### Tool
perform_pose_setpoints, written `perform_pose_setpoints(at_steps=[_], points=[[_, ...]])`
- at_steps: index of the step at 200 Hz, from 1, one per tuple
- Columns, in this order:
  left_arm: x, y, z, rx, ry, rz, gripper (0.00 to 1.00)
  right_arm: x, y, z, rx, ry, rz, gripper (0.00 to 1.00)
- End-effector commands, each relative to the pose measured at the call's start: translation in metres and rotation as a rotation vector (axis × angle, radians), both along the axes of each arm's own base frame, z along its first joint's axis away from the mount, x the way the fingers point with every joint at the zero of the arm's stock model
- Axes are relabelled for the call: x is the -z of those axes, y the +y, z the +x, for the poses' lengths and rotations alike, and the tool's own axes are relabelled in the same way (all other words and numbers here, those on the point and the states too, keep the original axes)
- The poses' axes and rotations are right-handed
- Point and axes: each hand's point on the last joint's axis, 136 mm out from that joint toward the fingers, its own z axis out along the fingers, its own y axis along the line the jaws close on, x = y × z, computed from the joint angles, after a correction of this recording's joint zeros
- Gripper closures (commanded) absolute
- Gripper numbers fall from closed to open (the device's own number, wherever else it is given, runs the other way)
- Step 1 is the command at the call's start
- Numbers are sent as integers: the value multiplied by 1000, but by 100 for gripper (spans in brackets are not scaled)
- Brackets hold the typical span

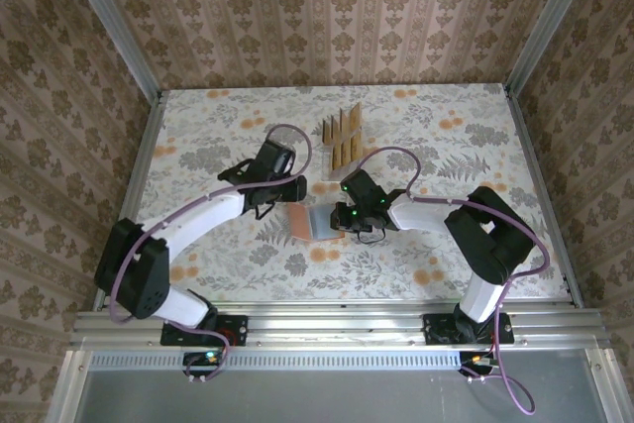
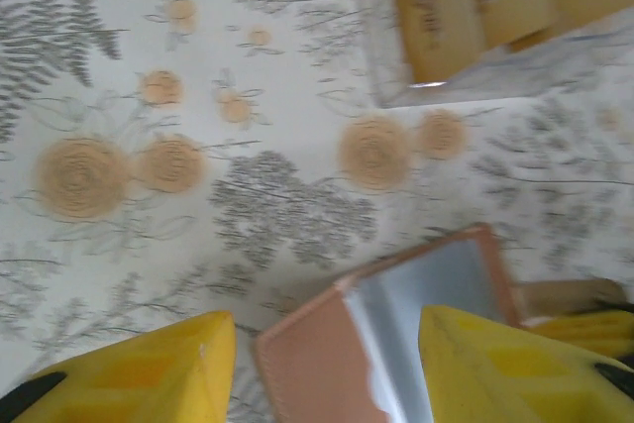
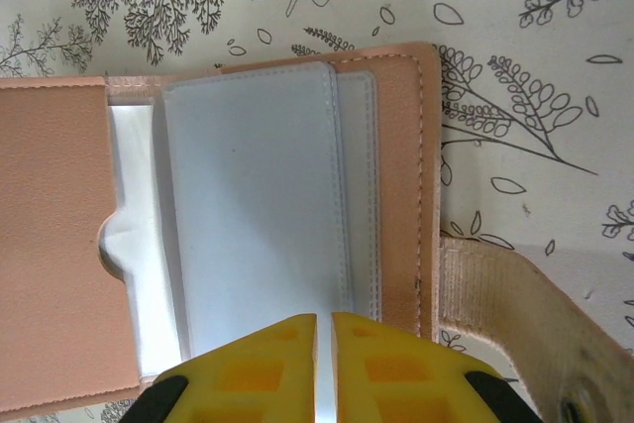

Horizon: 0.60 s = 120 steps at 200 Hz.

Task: Put the credit cards into the card holder

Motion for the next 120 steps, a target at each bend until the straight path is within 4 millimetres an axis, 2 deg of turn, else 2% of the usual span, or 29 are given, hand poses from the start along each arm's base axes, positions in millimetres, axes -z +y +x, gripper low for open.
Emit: perform_pose_setpoints(at_steps=[1, 21, 43, 80, 120], points=[[2, -19, -22, 0, 76, -147, 46, 0, -5, -4, 9, 6, -1, 86], [15, -32, -33, -1, 119, -226, 45, 2, -5, -5, 9, 8, -2, 86], [37, -36, -44, -19, 163, -240, 45, 5, -6, -5, 15, 12, 1, 86], [69, -20, -57, -60, 192, -199, 46, 9, -10, -9, 26, 19, -2, 86], [82, -7, -49, -56, 158, -131, 46, 16, -14, -15, 81, 38, 28, 88]])
